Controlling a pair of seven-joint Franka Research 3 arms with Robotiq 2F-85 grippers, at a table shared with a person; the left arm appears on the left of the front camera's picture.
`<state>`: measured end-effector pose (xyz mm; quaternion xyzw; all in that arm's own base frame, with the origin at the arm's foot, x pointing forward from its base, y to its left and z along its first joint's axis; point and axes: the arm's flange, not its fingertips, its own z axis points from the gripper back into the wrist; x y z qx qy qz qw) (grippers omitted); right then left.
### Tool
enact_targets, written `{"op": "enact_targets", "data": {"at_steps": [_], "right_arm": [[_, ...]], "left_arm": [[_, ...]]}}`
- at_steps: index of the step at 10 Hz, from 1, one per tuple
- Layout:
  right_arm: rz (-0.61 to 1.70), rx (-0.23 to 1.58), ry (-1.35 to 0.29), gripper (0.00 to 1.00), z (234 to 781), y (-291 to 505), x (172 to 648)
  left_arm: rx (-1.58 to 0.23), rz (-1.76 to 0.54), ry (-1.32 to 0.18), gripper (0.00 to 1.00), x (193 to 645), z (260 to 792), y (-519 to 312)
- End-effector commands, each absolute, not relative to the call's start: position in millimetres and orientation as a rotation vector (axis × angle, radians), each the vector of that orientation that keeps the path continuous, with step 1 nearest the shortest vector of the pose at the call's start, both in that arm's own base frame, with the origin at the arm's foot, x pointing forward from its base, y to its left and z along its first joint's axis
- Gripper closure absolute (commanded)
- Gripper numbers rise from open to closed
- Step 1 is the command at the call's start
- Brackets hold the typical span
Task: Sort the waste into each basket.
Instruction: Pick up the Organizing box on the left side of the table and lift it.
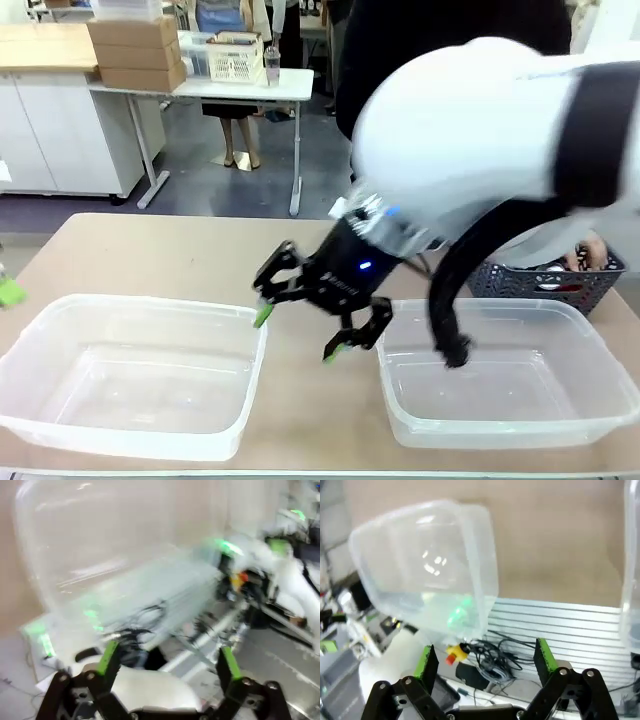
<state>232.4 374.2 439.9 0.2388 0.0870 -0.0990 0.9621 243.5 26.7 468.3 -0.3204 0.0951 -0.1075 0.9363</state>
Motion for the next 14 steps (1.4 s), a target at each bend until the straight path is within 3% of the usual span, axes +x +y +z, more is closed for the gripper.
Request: {"op": "enact_targets", "data": {"at_steps": [1, 2, 4, 5, 8, 10, 14], "right_arm": [[-0.365, 0.375, 0.156, 0.0, 425, 425, 266], [-0.394, 0.303, 0.117, 0.0, 408, 442, 271], [-0.431, 0.129, 0.073, 0.0, 396, 444, 274], [-0.364, 0.329, 0.11, 0.0, 403, 425, 252], [-0.431, 0.18, 0.089, 0.0, 378, 441, 264], [-0.458, 0.15, 0.067, 0.0, 366, 458, 266], [-0.365, 0.11, 0.075, 0.0, 353, 476, 274]], "left_arm": [[-0.403, -0.168, 0.228, 0.0, 224, 430, 31], [-0.31, -0.156, 0.262, 0.0, 221, 414, 37], [-0.479, 0.04, -0.016, 0.0, 232, 421, 46], [-0.357, -0.155, 0.208, 0.0, 253, 451, 48], [-0.384, -0.092, 0.155, 0.0, 258, 453, 55], [-0.267, -0.114, 0.077, 0.0, 263, 430, 52], [-0.137, 0.02, 0.09, 0.0, 274, 375, 54]]}}
